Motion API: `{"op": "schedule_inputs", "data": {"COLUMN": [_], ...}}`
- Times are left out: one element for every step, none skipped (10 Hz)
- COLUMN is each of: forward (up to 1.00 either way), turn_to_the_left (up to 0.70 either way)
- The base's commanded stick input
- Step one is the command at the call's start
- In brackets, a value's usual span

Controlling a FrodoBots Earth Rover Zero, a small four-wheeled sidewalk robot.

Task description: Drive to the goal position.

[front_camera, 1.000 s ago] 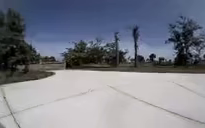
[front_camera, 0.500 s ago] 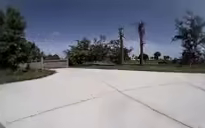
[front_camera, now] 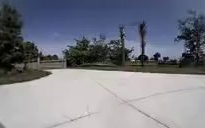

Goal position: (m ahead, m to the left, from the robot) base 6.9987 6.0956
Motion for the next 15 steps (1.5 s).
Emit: {"op": "schedule_inputs", "data": {"forward": [0.85,0.85,0.85,0.85,0.85,0.85,0.85,0.85,0.85,0.85,0.85,0.85,0.85,0.85,0.85], "turn_to_the_left": [0.0,0.0,0.0,0.0,0.0,0.0,0.0,0.0,0.0,0.0,0.0,0.24,0.34,0.34,0.34]}}
